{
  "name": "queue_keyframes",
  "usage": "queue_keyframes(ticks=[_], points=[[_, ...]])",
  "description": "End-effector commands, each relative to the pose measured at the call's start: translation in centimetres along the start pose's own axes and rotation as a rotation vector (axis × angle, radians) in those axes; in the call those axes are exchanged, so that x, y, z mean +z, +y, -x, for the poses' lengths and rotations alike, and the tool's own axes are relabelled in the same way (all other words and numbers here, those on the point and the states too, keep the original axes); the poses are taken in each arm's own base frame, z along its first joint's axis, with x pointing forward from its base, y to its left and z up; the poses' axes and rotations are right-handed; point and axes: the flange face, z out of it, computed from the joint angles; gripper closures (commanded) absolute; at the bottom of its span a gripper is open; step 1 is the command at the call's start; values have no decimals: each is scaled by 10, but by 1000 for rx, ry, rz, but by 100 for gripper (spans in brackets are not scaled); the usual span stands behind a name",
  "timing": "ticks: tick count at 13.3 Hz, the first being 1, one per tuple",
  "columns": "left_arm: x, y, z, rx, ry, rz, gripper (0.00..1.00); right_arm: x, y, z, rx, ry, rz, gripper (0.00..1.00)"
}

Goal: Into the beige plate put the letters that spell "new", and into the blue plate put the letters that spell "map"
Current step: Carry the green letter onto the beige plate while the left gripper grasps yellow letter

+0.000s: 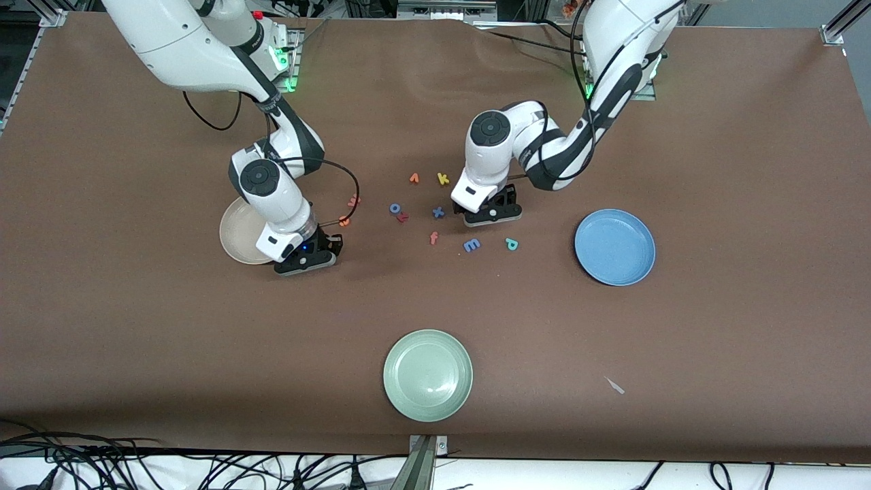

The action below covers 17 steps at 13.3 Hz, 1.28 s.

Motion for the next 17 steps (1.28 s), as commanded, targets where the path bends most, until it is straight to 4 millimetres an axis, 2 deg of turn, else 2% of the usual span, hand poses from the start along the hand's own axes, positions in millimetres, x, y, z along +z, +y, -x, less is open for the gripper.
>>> queue_keyframes(ticks=[1,2,3,5,6,7,8,9,12,13,17], points=[[8,6,-4,78,8,-4,22,-42,33,-9,-48,-40,62,80],[8,5,-4,85,8,-4,29,-50,47,-10,-76,-54,74,79],[9,4,-4,87,6,-6,30,-59,61,-9,-93,-76,88,79],[10,5,-1,91,3,-8,37,-65,73,2,-97,-128,106,78],[12,5,-1,91,-1,-8,41,-62,75,14,-93,-148,109,77],[13,5,0,92,-2,-10,46,-54,74,27,-83,-163,106,68],[14,5,0,92,-4,-11,50,-53,74,35,-74,-162,103,56],[15,4,0,92,-5,-12,53,-50,74,40,-57,-164,104,48],[15,5,1,91,-6,-11,59,-51,70,46,10,-171,113,47],[14,9,7,101,-11,-6,61,-53,63,44,27,-165,110,43],[15,7,7,99,-15,-7,73,-57,-9,28,228,-122,62,42]])
